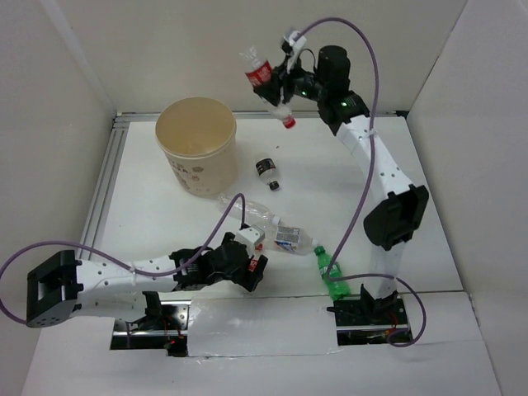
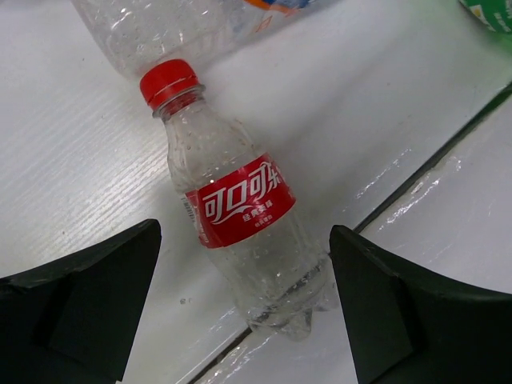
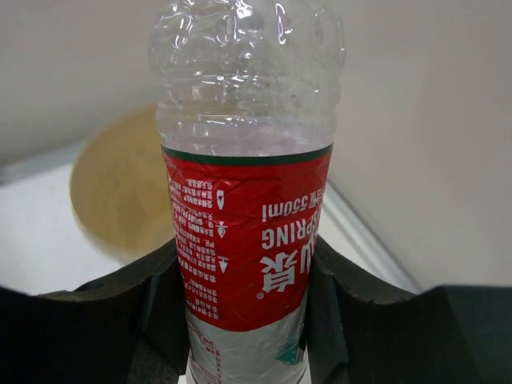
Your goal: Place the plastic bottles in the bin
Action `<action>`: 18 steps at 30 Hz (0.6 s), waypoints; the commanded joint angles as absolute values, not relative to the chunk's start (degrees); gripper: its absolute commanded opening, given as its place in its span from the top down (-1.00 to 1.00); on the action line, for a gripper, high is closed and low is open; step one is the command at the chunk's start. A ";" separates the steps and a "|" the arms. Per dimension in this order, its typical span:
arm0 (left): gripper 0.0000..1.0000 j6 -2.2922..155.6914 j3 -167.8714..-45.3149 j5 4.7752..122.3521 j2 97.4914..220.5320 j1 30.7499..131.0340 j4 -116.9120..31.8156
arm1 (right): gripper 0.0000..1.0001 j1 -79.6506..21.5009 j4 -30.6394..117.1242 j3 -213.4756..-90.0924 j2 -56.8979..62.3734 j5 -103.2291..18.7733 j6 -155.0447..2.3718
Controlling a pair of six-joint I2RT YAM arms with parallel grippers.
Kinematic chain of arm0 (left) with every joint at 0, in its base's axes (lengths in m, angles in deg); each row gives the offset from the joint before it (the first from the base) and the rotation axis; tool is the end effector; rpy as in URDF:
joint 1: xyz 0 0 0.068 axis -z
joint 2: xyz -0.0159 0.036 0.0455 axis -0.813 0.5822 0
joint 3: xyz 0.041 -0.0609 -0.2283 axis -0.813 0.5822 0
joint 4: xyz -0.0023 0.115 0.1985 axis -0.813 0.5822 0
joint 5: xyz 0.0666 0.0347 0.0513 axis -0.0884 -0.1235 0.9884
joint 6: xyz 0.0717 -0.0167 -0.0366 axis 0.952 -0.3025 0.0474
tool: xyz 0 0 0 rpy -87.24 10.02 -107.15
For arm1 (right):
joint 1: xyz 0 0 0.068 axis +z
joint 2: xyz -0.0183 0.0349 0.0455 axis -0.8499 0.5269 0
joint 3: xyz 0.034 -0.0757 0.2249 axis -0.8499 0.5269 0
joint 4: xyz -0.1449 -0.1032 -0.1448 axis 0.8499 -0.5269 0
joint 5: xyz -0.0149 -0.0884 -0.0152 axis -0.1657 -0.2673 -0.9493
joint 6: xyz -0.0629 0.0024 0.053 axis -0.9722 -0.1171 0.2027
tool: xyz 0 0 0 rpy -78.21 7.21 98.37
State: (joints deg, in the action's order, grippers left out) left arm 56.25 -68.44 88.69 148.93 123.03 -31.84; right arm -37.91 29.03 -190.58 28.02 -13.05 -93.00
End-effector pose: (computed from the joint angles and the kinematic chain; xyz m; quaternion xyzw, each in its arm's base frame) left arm 0.1083 -0.2202 0.1728 0.2226 0.8703 -0.2375 0.3696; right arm 0.3744 0.1842 0.4074 -0.3870 0.6302 0.2924 0.6062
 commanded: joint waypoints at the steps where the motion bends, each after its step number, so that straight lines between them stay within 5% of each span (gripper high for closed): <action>1: -0.98 50.41 -67.47 93.70 148.91 123.91 -36.31 | 0.53 -35.00 41.26 -201.54 36.33 -8.57 -85.45; 8: -0.98 49.26 -66.42 94.94 154.09 124.44 -37.01 | 0.45 -29.03 66.99 -210.70 51.00 -6.53 -67.61; 13: -0.98 49.26 -65.89 94.24 156.73 124.44 -38.07 | 0.43 -24.99 70.20 -223.09 60.86 -7.15 -61.88; 18: -0.88 48.73 -65.27 93.71 157.35 124.44 -38.77 | 0.40 -22.61 70.20 -220.83 60.35 -7.68 -64.59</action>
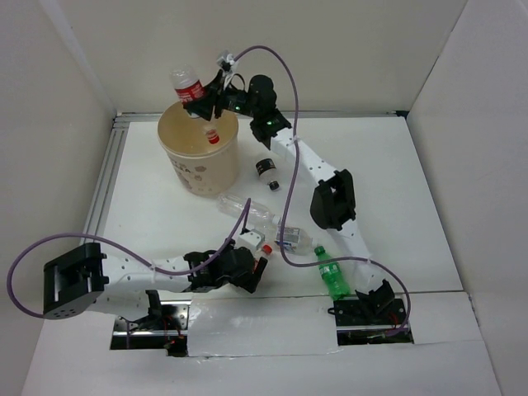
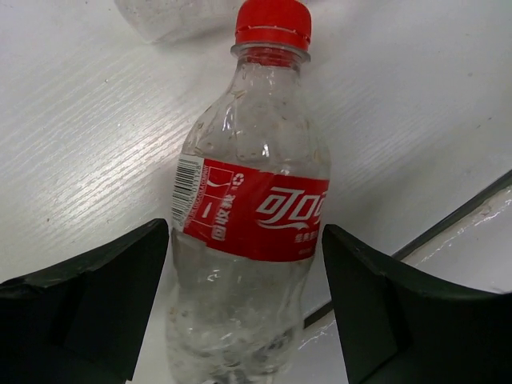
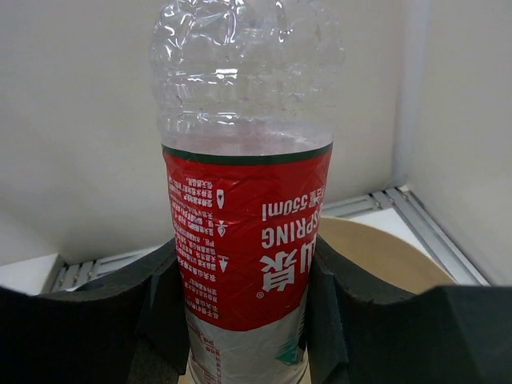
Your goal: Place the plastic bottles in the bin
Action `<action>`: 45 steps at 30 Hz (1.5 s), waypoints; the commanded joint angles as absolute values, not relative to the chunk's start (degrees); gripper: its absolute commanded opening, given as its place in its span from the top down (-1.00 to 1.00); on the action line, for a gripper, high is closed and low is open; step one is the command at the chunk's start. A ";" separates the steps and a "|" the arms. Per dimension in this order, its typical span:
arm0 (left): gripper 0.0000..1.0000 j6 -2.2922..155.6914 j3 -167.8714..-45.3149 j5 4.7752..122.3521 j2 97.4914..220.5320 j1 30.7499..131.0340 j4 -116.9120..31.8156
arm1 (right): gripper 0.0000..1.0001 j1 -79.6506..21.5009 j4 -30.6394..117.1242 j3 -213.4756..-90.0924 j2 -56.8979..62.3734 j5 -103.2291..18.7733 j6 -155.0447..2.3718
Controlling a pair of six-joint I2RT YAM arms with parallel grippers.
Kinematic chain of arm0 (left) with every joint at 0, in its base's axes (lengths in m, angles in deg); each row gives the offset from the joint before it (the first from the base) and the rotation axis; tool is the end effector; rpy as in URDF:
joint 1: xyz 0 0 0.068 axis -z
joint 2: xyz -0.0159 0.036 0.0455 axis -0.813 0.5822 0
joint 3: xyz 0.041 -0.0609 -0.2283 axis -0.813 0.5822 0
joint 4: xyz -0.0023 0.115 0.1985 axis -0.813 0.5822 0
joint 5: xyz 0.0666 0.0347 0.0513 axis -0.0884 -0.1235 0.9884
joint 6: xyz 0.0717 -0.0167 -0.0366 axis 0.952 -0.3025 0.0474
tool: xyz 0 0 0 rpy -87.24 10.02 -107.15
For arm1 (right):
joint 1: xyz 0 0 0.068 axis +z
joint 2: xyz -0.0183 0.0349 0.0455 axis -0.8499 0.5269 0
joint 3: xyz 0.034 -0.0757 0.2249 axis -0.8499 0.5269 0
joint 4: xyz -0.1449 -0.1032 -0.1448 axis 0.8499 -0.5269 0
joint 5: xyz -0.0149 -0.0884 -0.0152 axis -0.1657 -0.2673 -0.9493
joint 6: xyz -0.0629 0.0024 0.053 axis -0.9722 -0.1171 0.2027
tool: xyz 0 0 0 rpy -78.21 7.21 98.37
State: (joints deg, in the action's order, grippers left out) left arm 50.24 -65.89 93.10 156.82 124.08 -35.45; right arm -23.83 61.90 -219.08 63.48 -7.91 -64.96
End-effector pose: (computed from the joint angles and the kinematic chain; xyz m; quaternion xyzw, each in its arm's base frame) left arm 0.1101 -0.2228 0.1357 0.1837 0.8975 -0.1914 0.3522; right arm 0.4104 0.3387 0.3613 -0.3651 0.4946 0.5230 0.5904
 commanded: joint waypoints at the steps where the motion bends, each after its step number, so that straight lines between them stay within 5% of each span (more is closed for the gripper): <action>1: -0.78 48.73 -65.27 93.71 158.04 124.44 -39.38 | 0.35 -21.91 69.68 -219.16 59.57 -7.68 -65.56; 2: -0.68 48.73 -65.27 93.19 158.05 124.44 -39.39 | 0.26 -21.29 68.37 -218.63 59.56 -7.68 -66.62; 4: -0.38 48.73 -65.27 93.18 158.58 124.44 -39.91 | -0.27 -21.29 63.28 -218.01 58.94 -7.69 -69.77; 5: 0.00 49.25 -65.27 92.57 158.58 124.44 -39.92 | -0.96 -21.29 61.61 -217.22 58.94 -6.90 -70.84; 6: 0.17 49.26 -65.27 92.57 158.58 124.44 -39.92 | -1.00 -21.29 58.72 -217.21 57.90 -6.37 -71.54; 10: 0.66 49.96 -66.67 91.86 157.36 124.44 -39.05 | -1.00 -24.88 53.71 -216.60 53.95 -5.04 -74.17; 14: 0.71 53.72 -70.54 92.39 150.52 124.97 -34.92 | -1.00 -30.15 39.38 -219.16 47.36 -10.40 -81.99; 19: 0.74 59.70 -80.02 97.39 141.37 124.45 -29.29 | -1.00 -43.24 24.26 -203.45 35.93 -11.12 -89.03; 20: 0.78 60.76 -81.69 99.66 140.48 123.83 -28.67 | -0.93 -45.09 18.93 -200.11 32.26 -11.11 -92.96; 24: 0.88 67.34 -88.90 103.45 138.10 117.69 -31.98 | 0.23 -50.46 4.76 -178.09 23.80 -7.26 -108.92; 27: 0.91 69.55 -90.93 104.26 138.62 108.21 -39.26 | 0.11 -49.60 -2.82 -162.71 16.07 -4.08 -122.76; 28: 0.91 69.56 -92.68 104.26 139.23 105.57 -40.87 | -0.27 -48.81 -2.83 -158.98 13.79 -4.08 -124.44; 31: 0.82 69.56 -97.33 103.47 144.15 95.46 -45.52 | -0.97 -45.13 -1.26 -147.63 5.35 -4.08 -128.50; 34: 0.79 66.32 -102.51 100.40 149.94 86.23 -46.33 | -1.00 -42.13 -1.25 -143.31 0.41 -2.50 -130.88; 41: 0.39 61.03 -108.42 95.99 156.90 74.17 -44.40 | -1.00 -36.24 -3.55 -139.27 -0.74 -3.36 -129.58; 43: 0.09 61.03 -108.43 95.39 159.53 71.46 -43.09 | -1.00 -35.00 2.05 -136.98 -0.74 -6.95 -122.66; 44: -0.30 61.03 -108.43 94.68 160.41 70.66 -42.12 | -1.00 -33.95 3.92 -134.97 -0.74 -8.37 -120.61; 45: -0.43 61.03 -108.43 93.37 161.20 69.78 -42.11 | -1.00 -33.42 5.50 -134.17 -0.21 -9.86 -119.20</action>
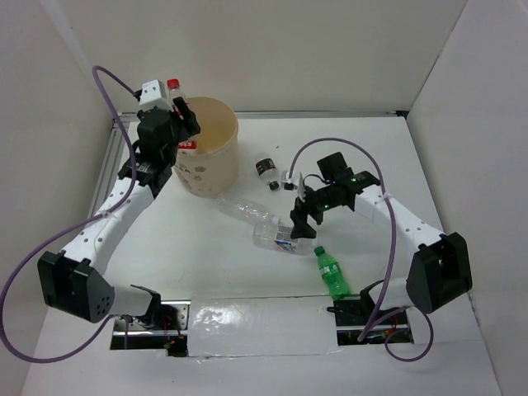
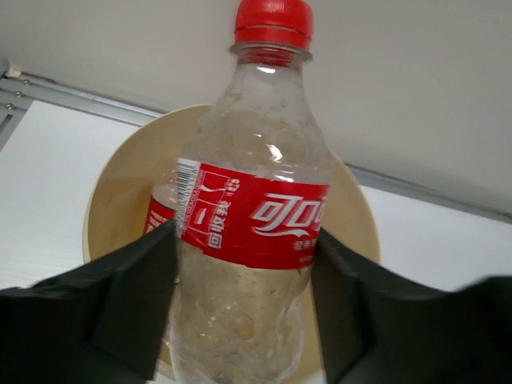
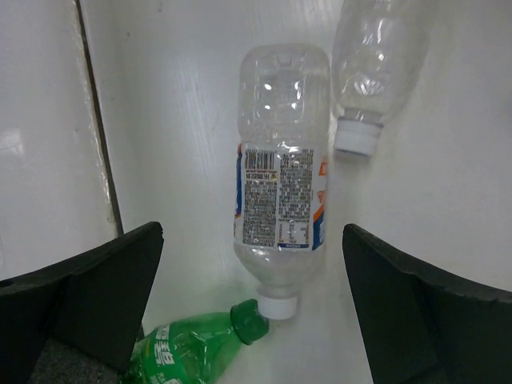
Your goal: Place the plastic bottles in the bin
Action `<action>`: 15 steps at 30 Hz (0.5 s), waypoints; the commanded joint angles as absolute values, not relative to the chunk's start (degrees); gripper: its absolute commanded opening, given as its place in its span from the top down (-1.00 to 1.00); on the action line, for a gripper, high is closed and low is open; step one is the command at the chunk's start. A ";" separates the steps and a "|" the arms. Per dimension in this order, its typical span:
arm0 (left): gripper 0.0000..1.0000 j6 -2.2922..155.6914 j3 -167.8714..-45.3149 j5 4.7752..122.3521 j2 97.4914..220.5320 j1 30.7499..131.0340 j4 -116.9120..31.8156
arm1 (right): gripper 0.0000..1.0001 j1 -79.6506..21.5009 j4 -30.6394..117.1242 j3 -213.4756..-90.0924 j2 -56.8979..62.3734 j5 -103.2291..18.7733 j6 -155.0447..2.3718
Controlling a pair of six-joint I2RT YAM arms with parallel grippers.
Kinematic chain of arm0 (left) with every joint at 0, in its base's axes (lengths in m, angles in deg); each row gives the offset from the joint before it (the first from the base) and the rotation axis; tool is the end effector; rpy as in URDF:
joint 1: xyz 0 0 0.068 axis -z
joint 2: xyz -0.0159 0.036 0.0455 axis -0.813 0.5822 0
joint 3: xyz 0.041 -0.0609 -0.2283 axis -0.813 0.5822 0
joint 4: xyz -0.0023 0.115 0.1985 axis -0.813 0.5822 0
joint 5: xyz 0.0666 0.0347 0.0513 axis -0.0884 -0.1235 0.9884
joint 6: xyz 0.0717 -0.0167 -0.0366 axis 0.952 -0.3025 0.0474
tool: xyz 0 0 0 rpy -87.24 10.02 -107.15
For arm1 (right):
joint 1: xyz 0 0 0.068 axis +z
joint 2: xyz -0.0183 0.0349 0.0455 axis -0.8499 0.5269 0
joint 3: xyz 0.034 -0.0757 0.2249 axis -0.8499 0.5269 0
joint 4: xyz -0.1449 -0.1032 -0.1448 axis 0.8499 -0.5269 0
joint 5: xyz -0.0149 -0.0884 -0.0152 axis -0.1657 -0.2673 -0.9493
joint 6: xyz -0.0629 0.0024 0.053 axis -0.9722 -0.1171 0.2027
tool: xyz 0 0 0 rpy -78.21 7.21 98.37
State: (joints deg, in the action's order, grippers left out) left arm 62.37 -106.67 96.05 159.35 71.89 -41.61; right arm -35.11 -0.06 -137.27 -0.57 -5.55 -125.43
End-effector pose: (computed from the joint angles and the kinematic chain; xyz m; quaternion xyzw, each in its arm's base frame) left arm 0.3106 -0.0672 0.3776 -0.1966 0.6927 -0.1097 0.6851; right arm 0.2120 0.1448 0.2261 -0.5644 0.7021 0.3205 0.2929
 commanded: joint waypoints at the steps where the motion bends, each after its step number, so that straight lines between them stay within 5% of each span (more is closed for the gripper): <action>1: -0.54 61.03 -108.43 91.53 162.43 69.08 -41.24 | -1.00 -32.89 8.13 -133.55 0.57 -12.84 -118.23; 6: -0.96 63.14 -108.96 88.61 161.75 68.19 -40.36 | -1.00 -29.56 15.35 -130.55 2.33 -21.03 -112.42; 15: -0.98 71.15 -103.61 88.09 147.96 78.11 -37.72 | -1.00 -23.05 22.30 -125.99 6.47 -28.42 -111.81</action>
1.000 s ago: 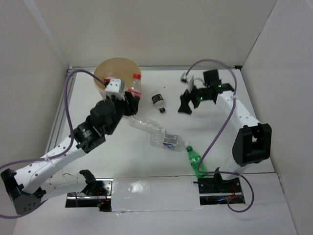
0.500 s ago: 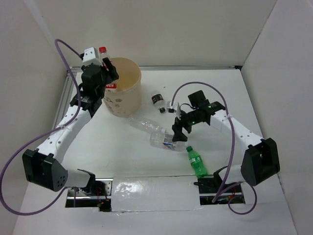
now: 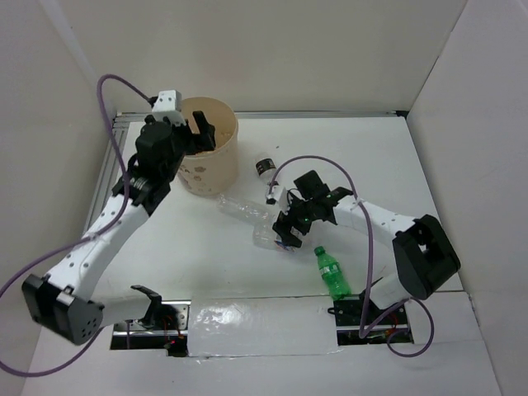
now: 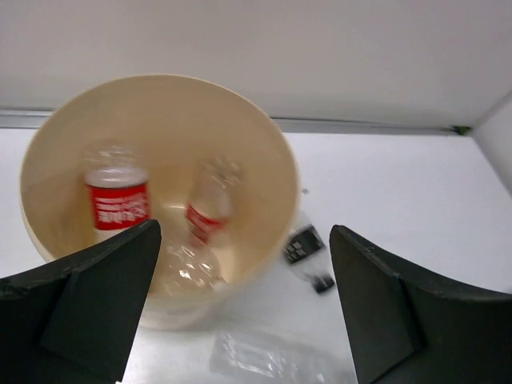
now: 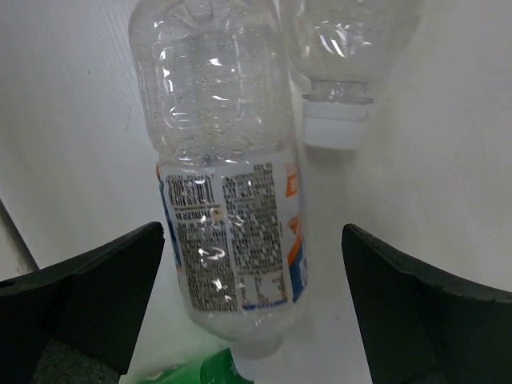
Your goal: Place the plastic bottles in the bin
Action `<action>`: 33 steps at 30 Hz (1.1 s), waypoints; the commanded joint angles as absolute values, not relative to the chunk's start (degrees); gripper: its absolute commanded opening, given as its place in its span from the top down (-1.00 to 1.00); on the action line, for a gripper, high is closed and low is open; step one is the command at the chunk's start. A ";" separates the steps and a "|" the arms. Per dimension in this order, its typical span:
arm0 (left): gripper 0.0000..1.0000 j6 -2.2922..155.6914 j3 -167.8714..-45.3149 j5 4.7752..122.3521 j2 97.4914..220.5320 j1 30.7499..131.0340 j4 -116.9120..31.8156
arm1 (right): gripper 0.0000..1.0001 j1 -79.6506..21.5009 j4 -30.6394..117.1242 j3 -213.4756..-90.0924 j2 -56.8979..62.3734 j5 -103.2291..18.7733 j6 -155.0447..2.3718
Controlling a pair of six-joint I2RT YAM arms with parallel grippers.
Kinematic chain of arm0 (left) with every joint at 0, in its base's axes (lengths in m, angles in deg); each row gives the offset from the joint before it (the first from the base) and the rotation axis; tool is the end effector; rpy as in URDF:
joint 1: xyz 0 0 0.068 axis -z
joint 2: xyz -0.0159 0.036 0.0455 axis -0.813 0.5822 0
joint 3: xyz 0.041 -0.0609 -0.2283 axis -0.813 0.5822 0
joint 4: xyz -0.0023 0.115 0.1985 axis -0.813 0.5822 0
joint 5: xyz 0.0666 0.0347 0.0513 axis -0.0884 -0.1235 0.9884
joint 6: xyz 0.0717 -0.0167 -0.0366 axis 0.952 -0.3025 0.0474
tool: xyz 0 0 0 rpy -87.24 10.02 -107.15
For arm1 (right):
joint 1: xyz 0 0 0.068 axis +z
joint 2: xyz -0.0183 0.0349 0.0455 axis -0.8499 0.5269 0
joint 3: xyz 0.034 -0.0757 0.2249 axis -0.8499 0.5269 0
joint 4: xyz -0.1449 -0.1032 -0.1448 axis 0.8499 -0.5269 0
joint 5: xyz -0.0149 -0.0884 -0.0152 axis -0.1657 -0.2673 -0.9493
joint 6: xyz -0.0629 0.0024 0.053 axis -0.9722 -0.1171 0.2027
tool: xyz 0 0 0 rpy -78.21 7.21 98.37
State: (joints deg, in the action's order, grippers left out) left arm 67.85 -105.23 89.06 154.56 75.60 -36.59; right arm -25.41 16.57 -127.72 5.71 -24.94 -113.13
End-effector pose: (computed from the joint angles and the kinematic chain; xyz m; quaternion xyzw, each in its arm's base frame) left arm 0.2852 -0.0880 0.3803 -0.0972 0.7238 -0.1372 0.6692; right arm 0.2156 0.1748 0.1595 -0.5390 0.7753 0.2146 0.2496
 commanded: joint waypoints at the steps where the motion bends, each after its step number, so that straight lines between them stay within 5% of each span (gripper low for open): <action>1: -0.98 71.14 -99.68 87.21 143.50 78.99 -37.02 | -0.95 -21.65 22.83 -125.20 7.17 -29.12 -111.80; 3: -0.96 70.44 -95.35 83.71 138.82 81.45 -36.32 | -0.85 -20.50 23.45 -124.50 7.70 -30.18 -112.33; 9: -0.84 65.17 -78.56 80.71 125.20 89.53 -32.19 | 0.17 -19.27 15.05 -125.18 5.26 -27.12 -116.19; 13: -0.78 58.85 -70.04 82.45 120.53 95.34 -30.78 | 0.55 -25.84 2.84 -132.64 0.78 -19.47 -124.34; 20: -0.73 41.36 -62.37 87.91 120.61 104.40 -31.22 | 0.62 -36.05 -3.18 -158.83 -2.05 -7.24 -129.38; 25: -0.87 27.05 -63.51 94.13 128.51 106.78 -32.97 | 0.60 -34.74 26.96 -163.24 2.14 -7.07 -116.12; 33: -0.98 -0.47 -70.10 106.71 138.09 111.87 -28.04 | 0.55 -24.21 36.45 -190.97 25.43 -10.22 -114.35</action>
